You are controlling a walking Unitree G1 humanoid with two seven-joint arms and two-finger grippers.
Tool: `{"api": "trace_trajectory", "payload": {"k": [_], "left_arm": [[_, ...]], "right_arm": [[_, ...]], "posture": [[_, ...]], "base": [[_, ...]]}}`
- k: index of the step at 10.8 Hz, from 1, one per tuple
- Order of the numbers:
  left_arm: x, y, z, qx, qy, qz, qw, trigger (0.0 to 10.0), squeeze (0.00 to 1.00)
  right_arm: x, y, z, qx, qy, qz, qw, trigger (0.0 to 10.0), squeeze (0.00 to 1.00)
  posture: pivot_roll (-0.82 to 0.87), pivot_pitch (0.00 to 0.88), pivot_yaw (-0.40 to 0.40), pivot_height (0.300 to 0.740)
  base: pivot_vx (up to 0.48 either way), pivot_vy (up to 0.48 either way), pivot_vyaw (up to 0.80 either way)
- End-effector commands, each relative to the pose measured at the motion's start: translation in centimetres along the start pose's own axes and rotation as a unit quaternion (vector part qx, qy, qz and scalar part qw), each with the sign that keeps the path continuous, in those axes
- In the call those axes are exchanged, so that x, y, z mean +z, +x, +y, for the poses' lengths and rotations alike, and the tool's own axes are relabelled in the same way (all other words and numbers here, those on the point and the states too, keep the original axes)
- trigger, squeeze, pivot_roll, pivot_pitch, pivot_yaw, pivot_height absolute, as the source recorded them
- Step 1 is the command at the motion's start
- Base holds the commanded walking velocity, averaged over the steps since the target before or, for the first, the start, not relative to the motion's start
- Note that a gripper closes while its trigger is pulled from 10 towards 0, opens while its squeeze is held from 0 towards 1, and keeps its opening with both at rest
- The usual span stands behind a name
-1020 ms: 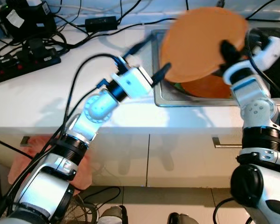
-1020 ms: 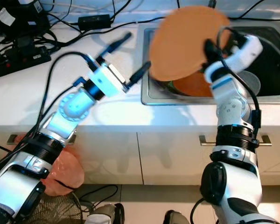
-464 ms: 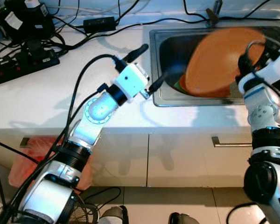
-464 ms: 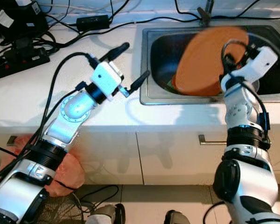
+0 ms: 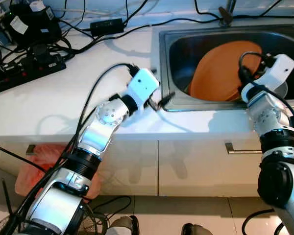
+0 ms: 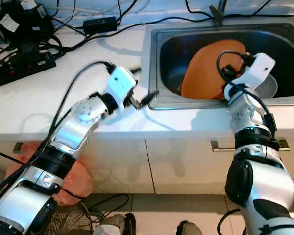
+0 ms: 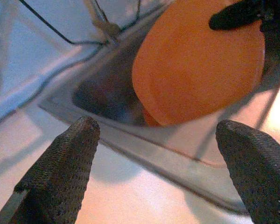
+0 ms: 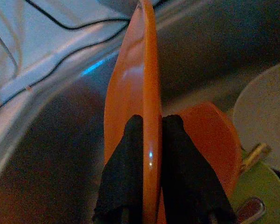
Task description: Kitchen organization
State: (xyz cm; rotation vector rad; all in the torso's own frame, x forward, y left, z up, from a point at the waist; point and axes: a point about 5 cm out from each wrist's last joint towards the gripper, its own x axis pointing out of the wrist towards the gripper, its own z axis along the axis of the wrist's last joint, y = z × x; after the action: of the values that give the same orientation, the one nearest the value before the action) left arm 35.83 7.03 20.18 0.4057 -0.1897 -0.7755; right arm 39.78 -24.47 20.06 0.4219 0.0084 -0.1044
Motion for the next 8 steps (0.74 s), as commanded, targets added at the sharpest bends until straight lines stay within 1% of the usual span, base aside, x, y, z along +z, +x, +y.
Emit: {"api": "trace_trajectory", "payload": {"k": [1,3,4,5,6,8], "left_arm": [[-0.33,-0.07,0.26,-0.002,-0.026,0.016,1.000,10.0,1.00],[-0.03,0.02,0.54,0.001,-0.041,0.024,0.999,10.0,1.00],[0.20,-0.09,0.61,-0.002,-0.043,0.030,0.999,10.0,1.00],[0.26,-0.16,0.54,-0.004,-0.049,0.033,0.998,10.0,1.00],[0.33,-0.27,0.48,-0.004,-0.059,0.038,0.998,10.0,1.00],[0.39,-0.27,0.52,-0.003,-0.061,0.040,0.997,10.0,1.00]], "right_arm": [[0.85,0.31,0.64,0.014,-0.021,-0.011,1.000,0.0,0.00],[0.52,0.49,1.04,0.025,-0.042,0.004,0.999,0.0,0.00],[0.41,0.56,0.98,0.023,-0.058,0.012,0.998,0.0,0.00],[0.43,0.59,1.00,0.025,-0.061,0.014,0.998,4.2,0.00],[0.41,0.62,1.05,0.030,-0.069,0.017,0.997,10.0,0.99],[0.17,0.62,1.17,0.039,-0.075,0.024,0.996,10.0,1.00]], "posture": [[0.09,0.110,0.123,0.740],[0.10,0.110,0.129,0.740],[0.11,0.109,0.130,0.740],[0.11,0.110,0.129,0.740],[0.11,0.110,0.128,0.740],[0.10,0.110,0.127,0.740]], "base": [[0.000,0.000,0.00],[0.000,0.000,0.00],[0.000,0.000,0.00],[0.000,0.000,0.00],[0.000,0.000,0.00],[0.000,0.000,0.00]]}}
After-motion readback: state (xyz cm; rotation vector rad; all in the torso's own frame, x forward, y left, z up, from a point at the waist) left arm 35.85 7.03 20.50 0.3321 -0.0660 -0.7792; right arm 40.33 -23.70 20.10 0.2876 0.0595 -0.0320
